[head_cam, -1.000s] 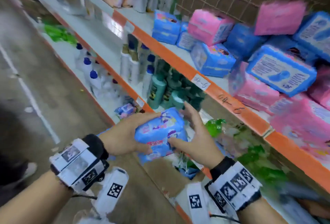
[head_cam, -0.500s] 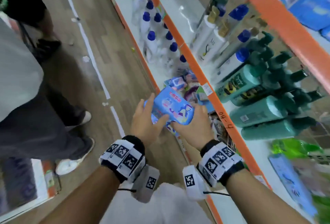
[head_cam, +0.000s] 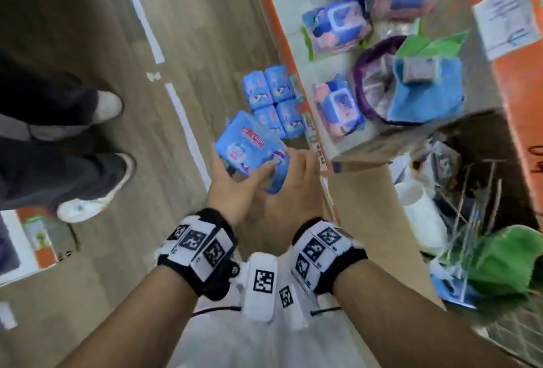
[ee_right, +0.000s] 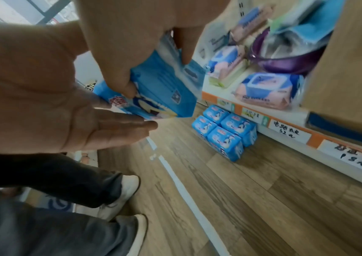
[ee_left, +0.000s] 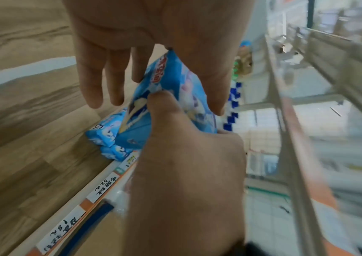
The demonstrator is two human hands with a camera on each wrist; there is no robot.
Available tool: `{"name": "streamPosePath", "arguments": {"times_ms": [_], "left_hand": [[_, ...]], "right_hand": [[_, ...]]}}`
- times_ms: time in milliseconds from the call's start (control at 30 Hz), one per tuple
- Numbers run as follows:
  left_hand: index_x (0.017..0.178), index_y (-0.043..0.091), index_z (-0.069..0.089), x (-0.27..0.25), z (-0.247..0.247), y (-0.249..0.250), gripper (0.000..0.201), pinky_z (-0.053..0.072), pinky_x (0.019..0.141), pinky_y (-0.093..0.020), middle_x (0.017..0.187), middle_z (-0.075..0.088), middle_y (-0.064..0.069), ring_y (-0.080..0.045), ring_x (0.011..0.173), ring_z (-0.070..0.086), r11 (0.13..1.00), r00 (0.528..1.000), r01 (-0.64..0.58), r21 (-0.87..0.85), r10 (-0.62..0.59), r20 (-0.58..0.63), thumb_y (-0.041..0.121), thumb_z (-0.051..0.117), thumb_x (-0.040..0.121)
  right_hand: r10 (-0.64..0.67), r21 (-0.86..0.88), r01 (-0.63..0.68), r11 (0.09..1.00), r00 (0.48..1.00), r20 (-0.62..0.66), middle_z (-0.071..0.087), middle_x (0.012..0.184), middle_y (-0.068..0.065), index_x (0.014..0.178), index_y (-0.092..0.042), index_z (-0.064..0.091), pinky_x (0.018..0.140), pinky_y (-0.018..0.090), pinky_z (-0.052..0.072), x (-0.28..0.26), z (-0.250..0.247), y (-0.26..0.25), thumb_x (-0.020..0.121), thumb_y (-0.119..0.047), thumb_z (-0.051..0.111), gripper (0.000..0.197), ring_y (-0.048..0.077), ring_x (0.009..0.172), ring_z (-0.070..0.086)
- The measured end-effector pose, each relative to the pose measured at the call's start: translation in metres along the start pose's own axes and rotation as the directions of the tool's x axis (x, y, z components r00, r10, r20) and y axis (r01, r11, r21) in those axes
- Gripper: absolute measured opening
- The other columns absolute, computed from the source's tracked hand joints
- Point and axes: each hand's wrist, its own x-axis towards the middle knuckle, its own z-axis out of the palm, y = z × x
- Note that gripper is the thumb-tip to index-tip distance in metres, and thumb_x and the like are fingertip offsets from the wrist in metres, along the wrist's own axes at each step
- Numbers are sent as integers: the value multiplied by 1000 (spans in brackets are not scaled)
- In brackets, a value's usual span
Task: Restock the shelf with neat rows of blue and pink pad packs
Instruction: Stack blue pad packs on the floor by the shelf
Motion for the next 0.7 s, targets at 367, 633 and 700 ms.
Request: {"name": "streamPosePath", "arguments": {"times_ms": [367,633,700], "left_hand": [[90,7,63,207,52,-117,32,53,71,-33,85,65,-8,-20,70,61,996,988,90,3,-89,-125,11,79,62],[100,19,60,323,23,-150,50,50,74,-34,103,63,-3,-19,87,61,936,950,239,259,-170,-261,44,73,59],[119,15,55,336,28,-155,55,47,92,-37,120,59,-4,-20,107,57,917,973,205,342,-152,-175,41,71,73]], "right_hand": [[-209,-239,294,925,923,324,59,94,26,108,7,60,66,34,47,68,145,157,72,-7,65,39,34,82,61],[294,-458,-171,872,932,212,4,155,13,147,-9,7,115,42,5,112,159,242,85,-28,57,82,30,142,2],[390,-506,-248,826,900,195,-5,156,13,147,-6,-3,117,41,1,120,153,258,86,-33,57,90,29,144,-4]]}}
